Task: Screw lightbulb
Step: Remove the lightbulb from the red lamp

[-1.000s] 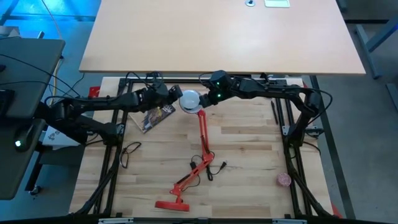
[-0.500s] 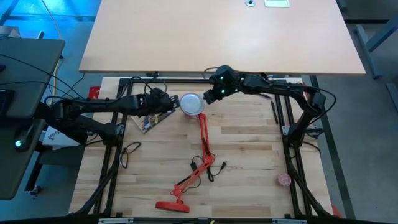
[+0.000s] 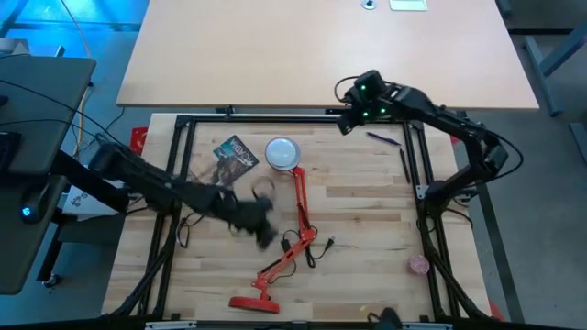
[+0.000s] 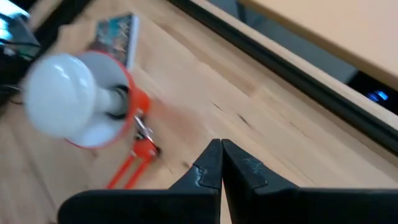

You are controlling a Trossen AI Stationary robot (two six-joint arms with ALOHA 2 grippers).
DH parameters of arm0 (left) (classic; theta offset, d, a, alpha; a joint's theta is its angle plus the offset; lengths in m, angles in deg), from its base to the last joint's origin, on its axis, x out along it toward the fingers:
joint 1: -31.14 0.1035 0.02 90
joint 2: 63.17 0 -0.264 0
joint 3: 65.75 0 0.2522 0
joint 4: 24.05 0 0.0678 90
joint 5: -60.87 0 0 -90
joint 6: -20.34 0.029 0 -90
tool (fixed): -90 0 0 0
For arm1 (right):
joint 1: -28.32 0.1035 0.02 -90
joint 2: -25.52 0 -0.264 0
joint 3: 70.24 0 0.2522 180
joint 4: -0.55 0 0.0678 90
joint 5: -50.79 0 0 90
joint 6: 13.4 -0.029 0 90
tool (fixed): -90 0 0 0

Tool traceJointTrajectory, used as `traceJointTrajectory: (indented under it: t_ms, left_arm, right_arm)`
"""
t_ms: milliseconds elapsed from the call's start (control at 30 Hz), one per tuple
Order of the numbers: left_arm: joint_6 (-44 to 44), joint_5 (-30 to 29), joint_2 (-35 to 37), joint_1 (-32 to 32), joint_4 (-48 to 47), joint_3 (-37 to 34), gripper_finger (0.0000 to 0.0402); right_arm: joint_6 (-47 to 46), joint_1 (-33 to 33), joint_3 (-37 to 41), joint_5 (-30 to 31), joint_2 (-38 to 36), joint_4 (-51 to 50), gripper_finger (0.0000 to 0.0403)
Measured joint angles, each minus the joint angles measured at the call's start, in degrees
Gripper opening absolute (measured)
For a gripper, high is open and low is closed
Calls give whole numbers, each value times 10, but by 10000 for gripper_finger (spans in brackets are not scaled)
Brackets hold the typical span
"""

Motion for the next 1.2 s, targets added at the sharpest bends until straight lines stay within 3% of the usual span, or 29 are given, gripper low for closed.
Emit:
traceJointTrajectory:
  t_ms: [100, 167, 367, 500, 633, 833, 1067, 1200]
  left_arm:
    - [32, 88, -65, -56, -76, 81, 0]
    - [43, 104, -95, -95, -76, 135, 0]
    - [-60, 49, -161, -175, -138, 250, 0]
    - [-150, 73, -190, -196, -187, 279, 0]
    - [-160, 80, -176, -222, -173, 344, 0]
    - [-240, 48, -237, -304, -332, 460, 0]
    - [-416, 14, -341, -324, -352, 492, 0]
    - [-487, -13, -360, -320, -372, 494, 0]
  right_arm:
    - [22, -27, 0, -1, -8, -41, 0]
    - [38, -40, 0, -2, -8, -55, 0]
    - [95, -59, 1, -16, -8, -69, 0]
    - [115, -57, 1, -31, -8, -69, 0]
    - [127, -54, 1, -34, -8, -68, 0]
    - [141, -53, 1, -33, -8, -67, 0]
    - [137, -53, 1, -33, -8, -61, 0]
    - [134, -53, 1, -33, -8, -59, 0]
